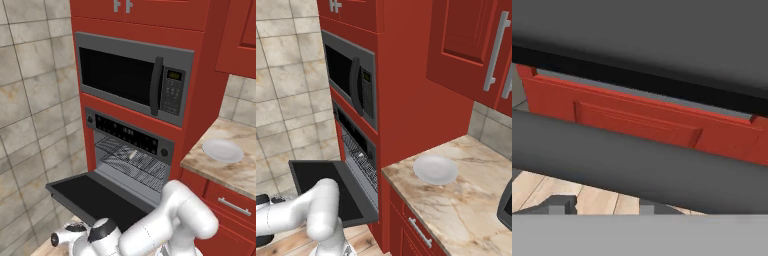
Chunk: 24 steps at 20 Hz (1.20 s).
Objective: Place the fish on the top rack of the oven, and slide the tray back inside. Close the oven door.
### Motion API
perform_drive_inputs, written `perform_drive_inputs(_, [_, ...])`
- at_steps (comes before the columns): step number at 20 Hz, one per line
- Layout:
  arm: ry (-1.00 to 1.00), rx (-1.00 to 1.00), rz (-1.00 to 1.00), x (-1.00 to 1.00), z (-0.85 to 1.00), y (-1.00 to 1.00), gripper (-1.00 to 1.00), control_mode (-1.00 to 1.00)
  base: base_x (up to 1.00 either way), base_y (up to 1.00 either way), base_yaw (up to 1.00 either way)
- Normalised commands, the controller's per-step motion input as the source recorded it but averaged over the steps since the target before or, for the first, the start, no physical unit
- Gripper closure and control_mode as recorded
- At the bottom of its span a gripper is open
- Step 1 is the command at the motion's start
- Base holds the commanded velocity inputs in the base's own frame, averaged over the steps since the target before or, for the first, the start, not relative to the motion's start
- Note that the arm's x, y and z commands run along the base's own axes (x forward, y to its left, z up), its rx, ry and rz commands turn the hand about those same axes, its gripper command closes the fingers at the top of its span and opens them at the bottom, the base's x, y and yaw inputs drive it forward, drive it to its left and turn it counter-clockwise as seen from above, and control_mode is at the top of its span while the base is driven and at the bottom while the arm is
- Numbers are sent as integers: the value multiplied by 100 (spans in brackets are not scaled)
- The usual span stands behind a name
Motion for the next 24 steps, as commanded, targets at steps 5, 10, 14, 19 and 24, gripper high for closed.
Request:
perform_drive_inputs(5, [-54,-55,-25,3,-100,-98,-100,-100,0,0,0])
perform_drive_inputs(10, [-56,-45,-33,47,-100,-56,-100,-100,0,0,0])
perform_drive_inputs(14, [-41,-29,-41,74,-100,-8,-100,-100,0,0,0])
perform_drive_inputs(19, [-20,-18,-55,70,-100,15,-100,-100,0,0,0])
perform_drive_inputs(24, [-23,-22,-53,54,-100,21,-100,-100,0,0,0])
